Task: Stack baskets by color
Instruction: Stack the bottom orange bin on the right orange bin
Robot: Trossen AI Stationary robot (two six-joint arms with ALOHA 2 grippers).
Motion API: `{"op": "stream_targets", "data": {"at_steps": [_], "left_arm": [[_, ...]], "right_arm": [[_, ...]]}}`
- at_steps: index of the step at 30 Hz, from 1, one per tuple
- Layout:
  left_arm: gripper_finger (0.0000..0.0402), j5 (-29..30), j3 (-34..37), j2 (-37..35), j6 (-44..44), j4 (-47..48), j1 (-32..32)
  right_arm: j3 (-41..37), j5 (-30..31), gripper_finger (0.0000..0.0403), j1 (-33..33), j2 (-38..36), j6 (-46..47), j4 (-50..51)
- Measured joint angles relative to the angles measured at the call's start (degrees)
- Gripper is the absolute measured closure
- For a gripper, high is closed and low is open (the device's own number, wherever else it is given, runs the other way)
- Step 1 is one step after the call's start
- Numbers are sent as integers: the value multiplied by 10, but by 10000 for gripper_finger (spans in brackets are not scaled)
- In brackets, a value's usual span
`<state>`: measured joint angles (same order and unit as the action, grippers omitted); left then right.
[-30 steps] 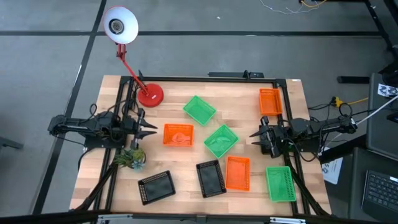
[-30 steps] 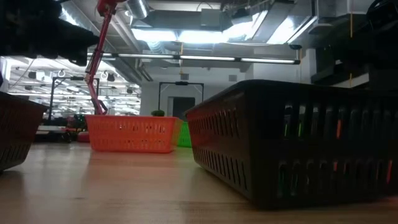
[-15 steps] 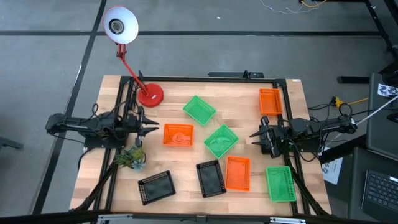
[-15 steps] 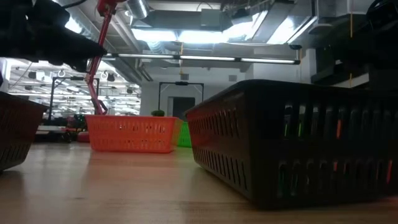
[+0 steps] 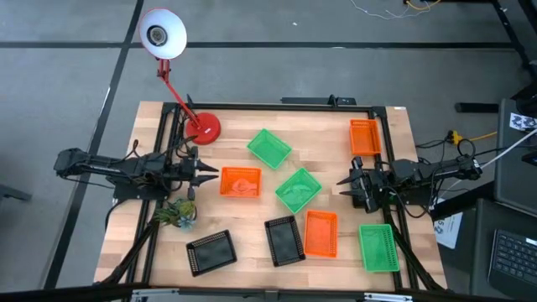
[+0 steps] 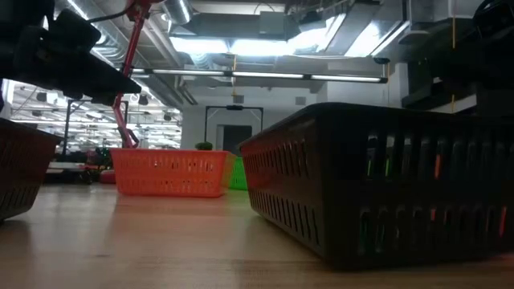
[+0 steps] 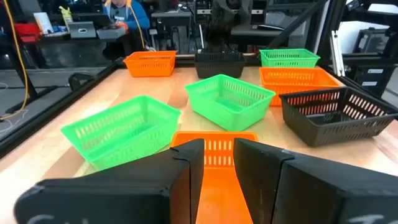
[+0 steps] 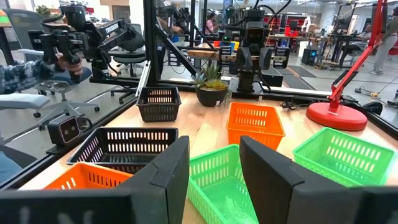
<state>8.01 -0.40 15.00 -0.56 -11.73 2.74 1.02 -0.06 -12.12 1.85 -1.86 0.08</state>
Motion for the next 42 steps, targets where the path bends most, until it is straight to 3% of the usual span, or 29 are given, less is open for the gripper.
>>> {"op": "stream_targets", "data": {"at_steps": [14,19,30,35,42], "left_arm": [[321,0,0,0,0,0,0],[321,0,0,0,0,0,0],[321,0,0,0,0,0,0],[321,1,0,0,1,0,0],[321,1,0,0,85,0,0]], "right_arm": [[0,0,260,0,0,-3,0],[0,4,260,0,0,-109,-2],[0,3,260,0,0,-168,-3],[0,-84,260,0,0,-23,-56],[0,-77,260,0,0,32,-231]]}}
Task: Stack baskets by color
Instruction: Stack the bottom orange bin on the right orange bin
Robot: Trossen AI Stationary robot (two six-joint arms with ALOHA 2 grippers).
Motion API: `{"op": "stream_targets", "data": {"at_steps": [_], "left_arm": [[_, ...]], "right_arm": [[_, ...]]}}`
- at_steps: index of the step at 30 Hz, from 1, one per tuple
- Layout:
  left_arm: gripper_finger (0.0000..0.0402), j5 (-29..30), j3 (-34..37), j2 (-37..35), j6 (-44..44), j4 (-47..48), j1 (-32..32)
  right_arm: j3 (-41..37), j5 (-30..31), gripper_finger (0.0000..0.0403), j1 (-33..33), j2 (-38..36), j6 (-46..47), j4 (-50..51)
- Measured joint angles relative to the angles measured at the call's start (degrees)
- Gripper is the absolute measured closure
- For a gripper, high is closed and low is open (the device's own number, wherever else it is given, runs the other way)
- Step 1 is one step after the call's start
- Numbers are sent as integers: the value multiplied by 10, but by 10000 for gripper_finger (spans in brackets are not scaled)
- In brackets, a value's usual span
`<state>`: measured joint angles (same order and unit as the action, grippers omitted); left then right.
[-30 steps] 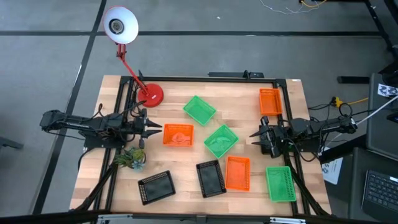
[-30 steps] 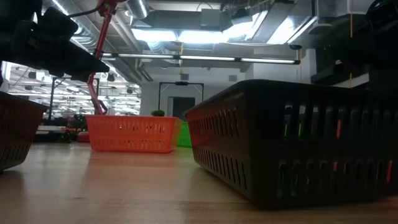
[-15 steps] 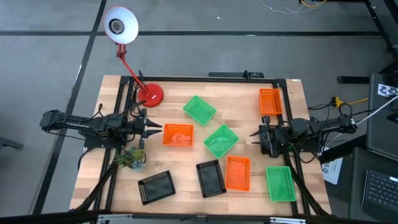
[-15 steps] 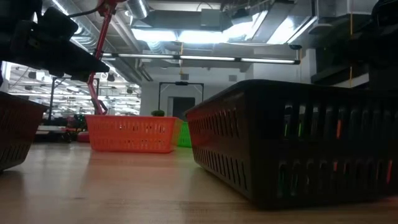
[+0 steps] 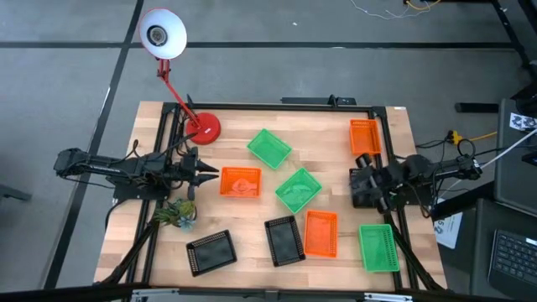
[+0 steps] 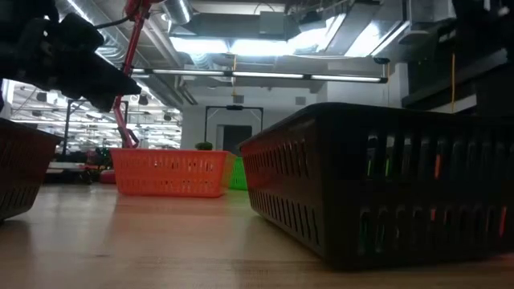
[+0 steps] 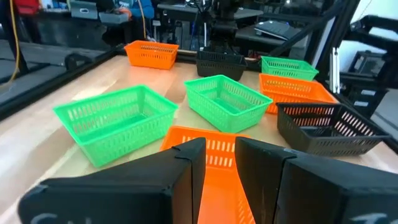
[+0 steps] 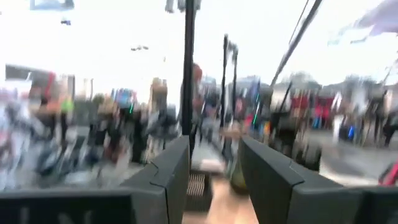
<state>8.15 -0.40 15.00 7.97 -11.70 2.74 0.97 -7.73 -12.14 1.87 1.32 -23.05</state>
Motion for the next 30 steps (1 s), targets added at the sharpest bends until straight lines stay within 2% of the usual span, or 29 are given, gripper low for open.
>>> {"op": "stream_targets", "data": {"at_steps": [3,8,12,15,23,30], "left_arm": [[321,0,0,0,-6,0,0],[321,2,0,0,-24,0,0],[321,2,0,0,-24,0,0],[321,2,0,0,-24,0,0],[321,21,0,0,-25,0,0],[321,32,0,0,-26,0,0]], "right_arm": [[0,12,260,0,0,27,-70],[1,-22,260,0,0,22,-156],[37,-25,260,0,3,14,-137],[101,-8,260,0,30,14,-44],[319,174,260,0,220,47,261],[455,237,260,0,389,129,464]]}}
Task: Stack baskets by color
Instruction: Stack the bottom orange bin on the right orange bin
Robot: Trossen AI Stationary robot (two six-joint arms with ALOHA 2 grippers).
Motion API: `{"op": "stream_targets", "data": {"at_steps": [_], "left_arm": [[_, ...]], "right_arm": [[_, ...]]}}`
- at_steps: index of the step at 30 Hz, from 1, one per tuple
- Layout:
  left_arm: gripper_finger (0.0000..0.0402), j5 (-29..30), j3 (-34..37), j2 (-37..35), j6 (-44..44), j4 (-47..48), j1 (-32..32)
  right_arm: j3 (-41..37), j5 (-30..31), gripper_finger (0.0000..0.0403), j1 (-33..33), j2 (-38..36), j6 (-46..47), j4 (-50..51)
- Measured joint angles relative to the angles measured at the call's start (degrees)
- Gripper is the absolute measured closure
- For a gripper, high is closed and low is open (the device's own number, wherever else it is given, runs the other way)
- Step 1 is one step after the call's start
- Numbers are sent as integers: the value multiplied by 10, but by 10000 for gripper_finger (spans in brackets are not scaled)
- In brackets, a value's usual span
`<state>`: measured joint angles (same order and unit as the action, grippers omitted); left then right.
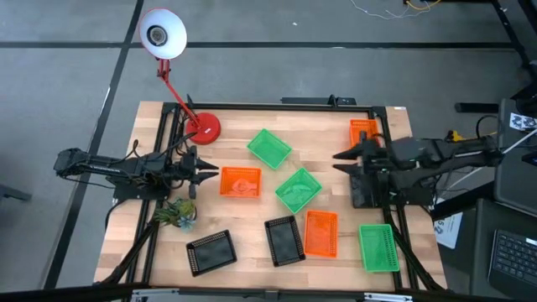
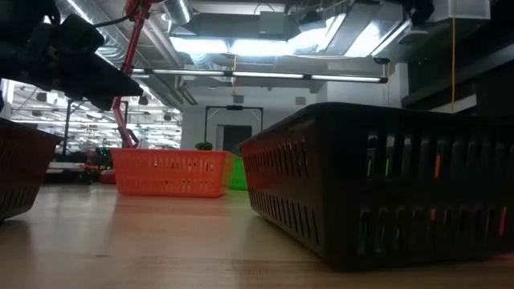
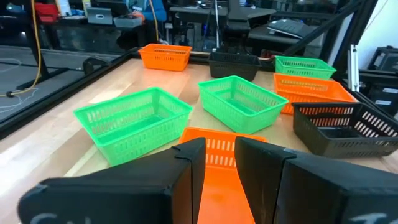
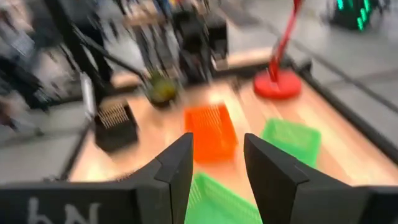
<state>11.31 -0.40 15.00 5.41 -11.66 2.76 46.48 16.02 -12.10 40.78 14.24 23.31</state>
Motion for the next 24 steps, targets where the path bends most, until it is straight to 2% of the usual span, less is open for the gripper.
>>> {"op": "stream_targets", "data": {"at_steps": [4,8,12,16,18,24], "left_arm": [[321,6,0,0,0,0,0],[321,16,0,0,0,0,0],[321,16,0,0,0,0,0],[321,16,0,0,1,0,0],[321,16,0,0,5,0,0],[321,16,0,0,5,0,0]], "right_arm": [[39,20,260,2,76,22,41],[65,16,260,25,146,4,55],[91,-41,260,68,215,-12,103],[121,-51,260,106,271,10,159],[127,-57,260,118,292,35,188],[114,-158,260,110,321,130,238]]}}
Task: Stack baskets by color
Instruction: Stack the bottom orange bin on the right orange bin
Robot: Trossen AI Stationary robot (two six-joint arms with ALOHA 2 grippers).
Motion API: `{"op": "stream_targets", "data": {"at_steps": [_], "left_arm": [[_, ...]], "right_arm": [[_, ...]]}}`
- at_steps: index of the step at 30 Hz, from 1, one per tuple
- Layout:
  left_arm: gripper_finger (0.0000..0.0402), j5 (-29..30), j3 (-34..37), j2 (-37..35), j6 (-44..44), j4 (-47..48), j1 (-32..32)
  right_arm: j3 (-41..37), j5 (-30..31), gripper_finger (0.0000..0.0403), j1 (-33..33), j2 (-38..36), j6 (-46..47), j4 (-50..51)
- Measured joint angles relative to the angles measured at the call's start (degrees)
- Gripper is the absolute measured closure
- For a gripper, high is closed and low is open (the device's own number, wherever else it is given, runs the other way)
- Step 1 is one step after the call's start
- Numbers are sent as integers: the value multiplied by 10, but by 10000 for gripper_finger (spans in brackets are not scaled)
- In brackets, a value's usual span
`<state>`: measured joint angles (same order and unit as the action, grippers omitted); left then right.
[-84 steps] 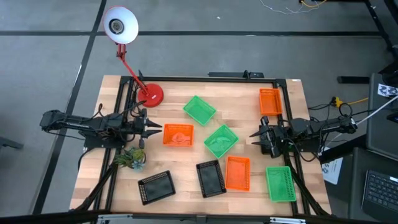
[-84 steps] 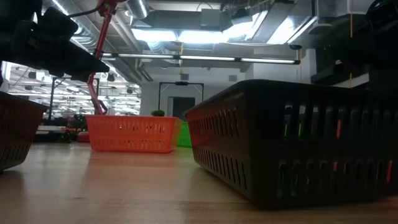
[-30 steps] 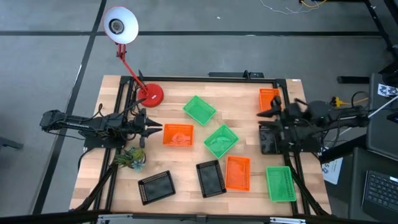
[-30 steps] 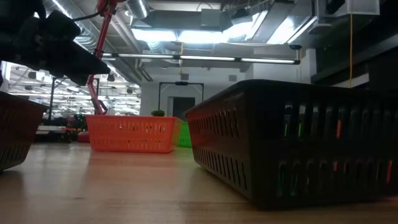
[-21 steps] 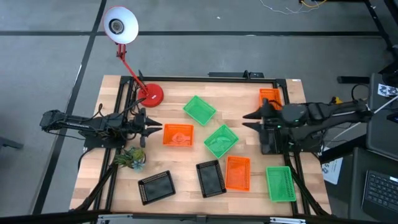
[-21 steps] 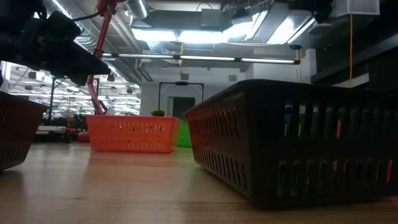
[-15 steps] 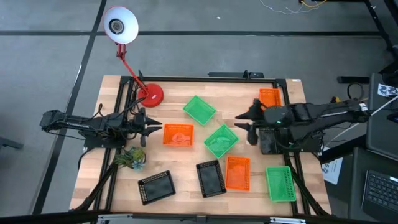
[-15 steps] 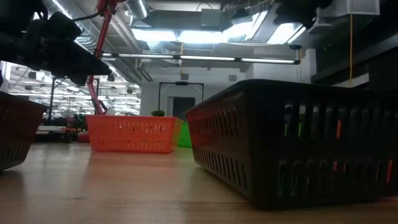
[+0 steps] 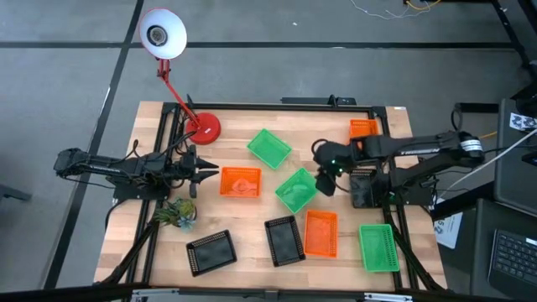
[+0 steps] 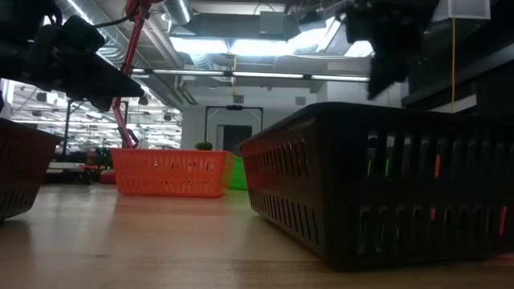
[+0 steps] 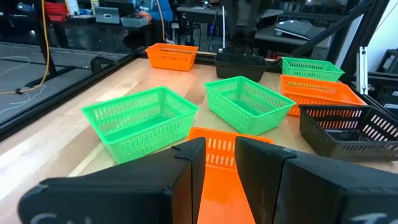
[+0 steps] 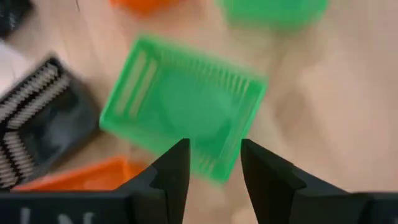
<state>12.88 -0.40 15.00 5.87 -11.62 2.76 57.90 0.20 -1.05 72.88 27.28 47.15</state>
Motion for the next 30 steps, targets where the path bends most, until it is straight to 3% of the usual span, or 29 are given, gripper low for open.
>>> {"op": "stream_targets", "data": {"at_steps": [6,14,25,30], "left_arm": [[321,0,0,0,0,0,0],[321,1,0,0,0,0,0],[321,1,0,0,0,0,0],[321,1,0,0,0,0,0]], "right_arm": [[-17,-25,260,-69,2,95,31],[-17,14,260,-178,19,50,29],[-17,22,260,-196,109,13,26],[-18,-34,260,-205,124,54,-35]]}}
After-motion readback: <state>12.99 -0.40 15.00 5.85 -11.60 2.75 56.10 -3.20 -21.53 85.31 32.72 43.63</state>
